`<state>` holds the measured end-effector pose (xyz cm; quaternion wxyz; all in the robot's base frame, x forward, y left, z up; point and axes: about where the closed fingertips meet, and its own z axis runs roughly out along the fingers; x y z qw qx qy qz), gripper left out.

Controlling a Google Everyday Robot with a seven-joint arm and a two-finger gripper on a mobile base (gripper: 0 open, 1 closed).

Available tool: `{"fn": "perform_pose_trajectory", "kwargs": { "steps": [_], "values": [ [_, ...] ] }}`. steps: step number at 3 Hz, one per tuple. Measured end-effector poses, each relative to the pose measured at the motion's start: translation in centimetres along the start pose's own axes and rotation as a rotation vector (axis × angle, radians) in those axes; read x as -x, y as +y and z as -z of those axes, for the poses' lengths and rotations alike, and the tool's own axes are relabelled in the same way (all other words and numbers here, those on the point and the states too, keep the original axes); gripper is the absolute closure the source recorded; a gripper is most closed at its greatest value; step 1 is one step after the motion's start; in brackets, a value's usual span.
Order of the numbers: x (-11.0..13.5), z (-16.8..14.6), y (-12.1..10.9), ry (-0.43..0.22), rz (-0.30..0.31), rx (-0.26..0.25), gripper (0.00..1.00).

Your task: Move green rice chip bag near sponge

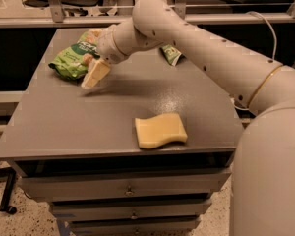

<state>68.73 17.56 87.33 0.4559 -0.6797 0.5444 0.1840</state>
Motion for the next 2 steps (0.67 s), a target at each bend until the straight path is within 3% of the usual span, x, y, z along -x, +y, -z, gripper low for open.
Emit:
{"fn": "perform_pose_trajectory", "kwargs": {
  "steps": [2],
  "values": [
    [0.2,-2.3,-2.4,-0.037,-0.099,-0.008,0.00]
  ]
}}
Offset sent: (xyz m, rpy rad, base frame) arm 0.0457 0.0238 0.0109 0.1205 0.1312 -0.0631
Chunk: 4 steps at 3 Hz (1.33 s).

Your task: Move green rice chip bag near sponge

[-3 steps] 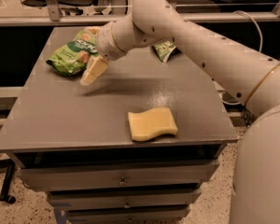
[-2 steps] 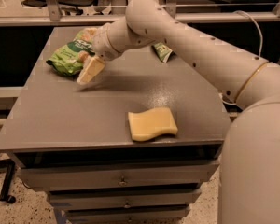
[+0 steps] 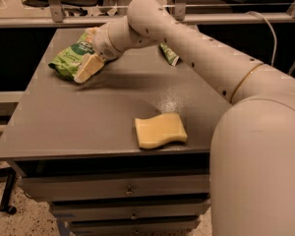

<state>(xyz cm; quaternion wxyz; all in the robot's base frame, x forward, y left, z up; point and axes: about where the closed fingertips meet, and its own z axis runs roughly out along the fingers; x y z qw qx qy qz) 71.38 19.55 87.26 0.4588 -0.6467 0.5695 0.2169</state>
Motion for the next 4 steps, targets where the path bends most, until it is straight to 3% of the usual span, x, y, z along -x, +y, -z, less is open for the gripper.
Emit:
{"fn": "perform_pose_trajectory", "kwargs": {
  "steps": [1,2,4],
  "values": [
    [0.2,-1.0,-0.4,-0.019,-0.049,0.020,0.00],
    [0.5,-1.8,-0.4,-0.036,-0.080,0.035,0.17],
    [0.6,-2.2,0.2,-0.043,-0.106,0.053,0.64]
  ]
}}
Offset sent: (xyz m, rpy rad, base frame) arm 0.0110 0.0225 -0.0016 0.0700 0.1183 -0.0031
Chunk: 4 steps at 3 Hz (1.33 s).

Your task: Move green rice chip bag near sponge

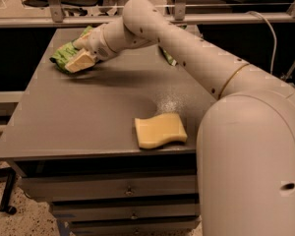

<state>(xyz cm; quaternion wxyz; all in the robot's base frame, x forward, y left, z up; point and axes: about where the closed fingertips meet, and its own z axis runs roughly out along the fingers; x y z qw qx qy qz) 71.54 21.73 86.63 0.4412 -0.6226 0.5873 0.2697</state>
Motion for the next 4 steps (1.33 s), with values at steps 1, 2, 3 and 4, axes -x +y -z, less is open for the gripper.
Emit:
{"fn": "perform_pose_trajectory", "kwargs": {
  "steps": [1,2,3,4],
  "values": [
    [-0.2,0.2,0.4,0.005,-0.004,0.001,0.87],
    [0.2,0.7,0.5,0.004,0.011,-0.006,1.00],
    [1.4,2.0,0.3,0.000,0.052,-0.019,1.00],
    [3.3,5.6,-0.2,0.004,0.133,-0.036,1.00]
  ]
}}
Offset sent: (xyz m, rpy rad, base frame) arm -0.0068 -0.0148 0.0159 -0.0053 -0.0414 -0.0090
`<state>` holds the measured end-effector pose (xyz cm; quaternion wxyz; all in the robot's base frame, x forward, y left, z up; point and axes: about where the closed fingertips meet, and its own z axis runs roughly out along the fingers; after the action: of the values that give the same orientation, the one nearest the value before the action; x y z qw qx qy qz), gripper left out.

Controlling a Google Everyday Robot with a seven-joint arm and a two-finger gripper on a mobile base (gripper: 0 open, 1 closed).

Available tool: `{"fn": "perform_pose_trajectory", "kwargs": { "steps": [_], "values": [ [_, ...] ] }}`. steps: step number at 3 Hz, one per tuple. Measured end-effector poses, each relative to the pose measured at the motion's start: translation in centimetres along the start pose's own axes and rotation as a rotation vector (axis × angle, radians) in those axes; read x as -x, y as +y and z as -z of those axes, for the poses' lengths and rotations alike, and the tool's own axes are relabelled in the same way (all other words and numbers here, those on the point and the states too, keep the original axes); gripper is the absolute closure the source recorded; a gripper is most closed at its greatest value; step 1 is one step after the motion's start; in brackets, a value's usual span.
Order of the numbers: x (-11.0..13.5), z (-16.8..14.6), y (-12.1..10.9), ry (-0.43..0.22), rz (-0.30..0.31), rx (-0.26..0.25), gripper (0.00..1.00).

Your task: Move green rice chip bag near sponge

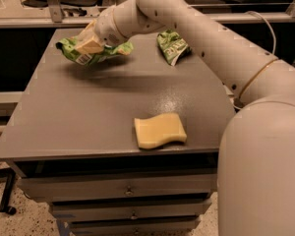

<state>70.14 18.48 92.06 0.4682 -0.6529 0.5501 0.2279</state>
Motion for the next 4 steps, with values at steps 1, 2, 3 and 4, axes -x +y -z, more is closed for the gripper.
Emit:
{"fn": "perform_pose_trajectory", "kwargs": {
  "steps": [1,2,3,4],
  "values": [
    [1.0,4.5,0.9,-0.015,0.053,0.009,1.00],
    [1.0,8.9,3.1,-0.026,0.078,0.033,1.00],
    [-0.4,13.6,5.5,0.020,0.051,0.019,1.00],
    [-1.9,17.4,8.7,0.079,-0.003,0.013,1.00]
  ]
}}
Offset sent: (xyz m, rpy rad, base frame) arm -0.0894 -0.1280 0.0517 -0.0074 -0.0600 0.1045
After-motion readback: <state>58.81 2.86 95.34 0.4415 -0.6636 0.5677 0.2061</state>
